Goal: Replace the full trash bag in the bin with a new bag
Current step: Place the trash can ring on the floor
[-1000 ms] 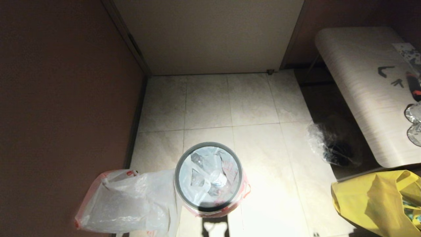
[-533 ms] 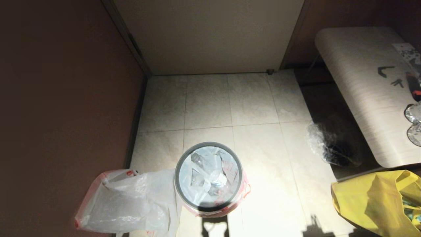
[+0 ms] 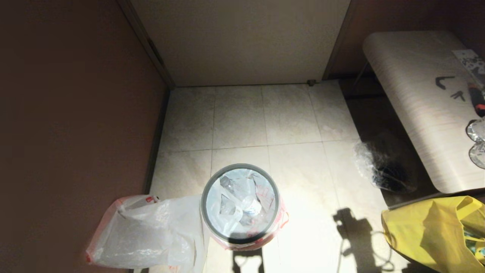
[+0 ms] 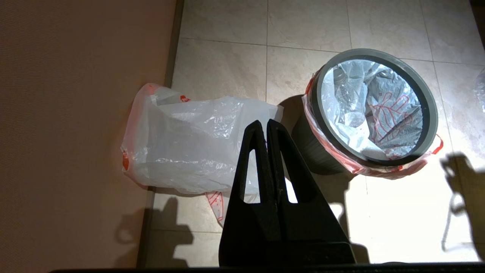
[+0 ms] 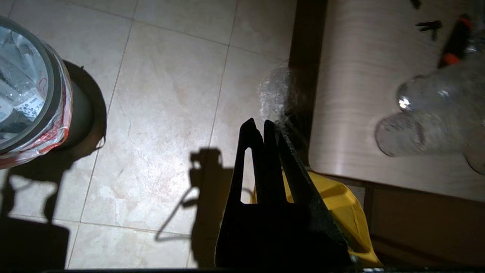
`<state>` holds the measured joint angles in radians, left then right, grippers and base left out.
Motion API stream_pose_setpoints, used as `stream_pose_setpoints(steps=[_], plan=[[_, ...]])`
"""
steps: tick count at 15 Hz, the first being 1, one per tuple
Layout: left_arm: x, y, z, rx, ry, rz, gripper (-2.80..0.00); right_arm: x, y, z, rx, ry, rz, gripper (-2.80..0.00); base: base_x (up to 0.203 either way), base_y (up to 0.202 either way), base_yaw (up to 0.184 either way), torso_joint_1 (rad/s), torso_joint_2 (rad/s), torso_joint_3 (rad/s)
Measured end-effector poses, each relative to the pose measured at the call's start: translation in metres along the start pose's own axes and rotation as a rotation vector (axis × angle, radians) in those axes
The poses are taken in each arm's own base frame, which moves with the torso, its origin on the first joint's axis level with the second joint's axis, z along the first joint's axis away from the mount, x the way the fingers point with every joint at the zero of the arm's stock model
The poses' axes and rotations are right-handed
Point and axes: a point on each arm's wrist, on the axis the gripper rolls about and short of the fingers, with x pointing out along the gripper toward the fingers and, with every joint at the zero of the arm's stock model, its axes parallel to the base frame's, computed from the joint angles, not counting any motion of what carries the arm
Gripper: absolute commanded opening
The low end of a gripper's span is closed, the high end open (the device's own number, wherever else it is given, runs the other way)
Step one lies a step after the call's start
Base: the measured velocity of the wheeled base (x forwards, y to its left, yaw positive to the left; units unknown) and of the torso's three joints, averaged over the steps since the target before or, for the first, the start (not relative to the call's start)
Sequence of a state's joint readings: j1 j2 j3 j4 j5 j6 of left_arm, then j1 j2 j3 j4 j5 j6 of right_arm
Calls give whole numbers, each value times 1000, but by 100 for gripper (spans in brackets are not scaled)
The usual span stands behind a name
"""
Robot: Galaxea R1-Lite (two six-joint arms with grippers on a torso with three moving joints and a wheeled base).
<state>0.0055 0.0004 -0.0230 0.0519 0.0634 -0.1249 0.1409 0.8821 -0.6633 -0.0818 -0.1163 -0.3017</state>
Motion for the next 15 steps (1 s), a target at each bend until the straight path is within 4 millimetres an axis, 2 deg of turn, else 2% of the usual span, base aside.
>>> stream_pose_setpoints(steps=[2,5,9,12,15], plan=[[0,0,0,0,0,0,-280,46,17,11,-25,41,27,-280,0,0,0,0,0,0],[0,0,0,0,0,1,-280,116,53,19,-67,76,1,-280,0,0,0,0,0,0],[0,0,0,0,0,0,-280,193,105,3,-87,163,14,-280,0,0,0,0,0,0],[0,0,0,0,0,1,-280,226,146,-16,-52,228,58,-280,0,0,0,0,0,0],[0,0,0,0,0,0,-280,239,190,-37,-91,283,129,-280,0,0,0,0,0,0]])
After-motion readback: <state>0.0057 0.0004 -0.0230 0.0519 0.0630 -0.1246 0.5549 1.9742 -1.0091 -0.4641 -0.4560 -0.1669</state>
